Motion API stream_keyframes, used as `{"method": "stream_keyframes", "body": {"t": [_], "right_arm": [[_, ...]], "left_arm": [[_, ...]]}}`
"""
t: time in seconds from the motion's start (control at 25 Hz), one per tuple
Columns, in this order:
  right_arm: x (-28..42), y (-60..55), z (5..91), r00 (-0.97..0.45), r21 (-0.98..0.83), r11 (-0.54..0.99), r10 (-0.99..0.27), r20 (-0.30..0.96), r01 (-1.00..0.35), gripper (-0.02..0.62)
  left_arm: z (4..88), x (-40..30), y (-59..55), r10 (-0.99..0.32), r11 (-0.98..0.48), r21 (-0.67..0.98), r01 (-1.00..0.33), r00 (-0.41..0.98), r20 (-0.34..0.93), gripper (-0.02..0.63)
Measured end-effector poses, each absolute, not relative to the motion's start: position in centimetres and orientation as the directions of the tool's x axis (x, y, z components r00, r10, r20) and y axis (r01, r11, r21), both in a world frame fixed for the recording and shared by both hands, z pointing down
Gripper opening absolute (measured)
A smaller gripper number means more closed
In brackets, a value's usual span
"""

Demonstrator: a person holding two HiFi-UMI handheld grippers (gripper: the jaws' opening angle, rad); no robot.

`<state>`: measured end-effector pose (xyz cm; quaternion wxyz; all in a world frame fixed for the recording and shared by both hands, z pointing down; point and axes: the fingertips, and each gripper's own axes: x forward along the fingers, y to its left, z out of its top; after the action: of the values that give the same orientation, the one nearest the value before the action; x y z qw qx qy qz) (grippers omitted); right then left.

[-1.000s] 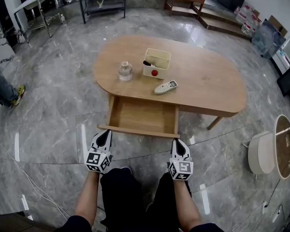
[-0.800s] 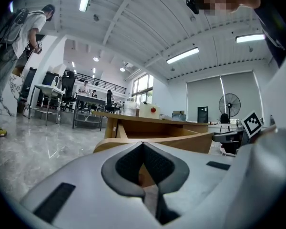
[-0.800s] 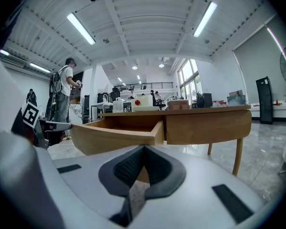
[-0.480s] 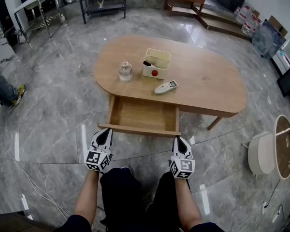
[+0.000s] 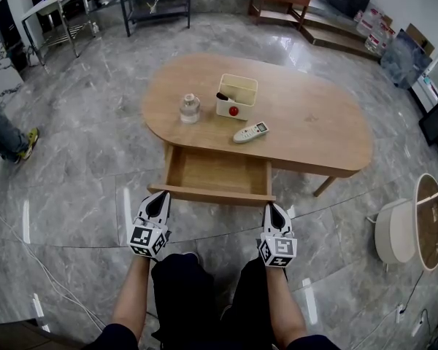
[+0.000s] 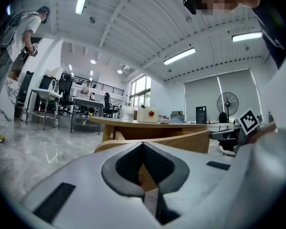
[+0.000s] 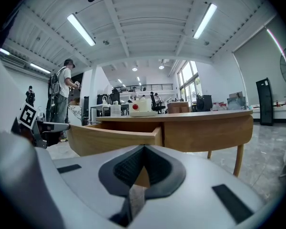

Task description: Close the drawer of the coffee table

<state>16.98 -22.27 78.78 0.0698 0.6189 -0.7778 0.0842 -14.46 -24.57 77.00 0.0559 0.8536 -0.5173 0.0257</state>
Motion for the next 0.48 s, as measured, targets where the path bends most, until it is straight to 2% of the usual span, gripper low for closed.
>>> {"method": "stream_keyframes", "body": {"t": [0.48], "right_arm": [[17.05,-22.55,78.84,-0.231,-0.044,0.227,-0.948,0.219,-0.973,0.026]], "left_arm": [[77.04,-14.39,-24.75,-0.878,-0.464,0.061,-0.884,0.468,0.105,0.025]]}}
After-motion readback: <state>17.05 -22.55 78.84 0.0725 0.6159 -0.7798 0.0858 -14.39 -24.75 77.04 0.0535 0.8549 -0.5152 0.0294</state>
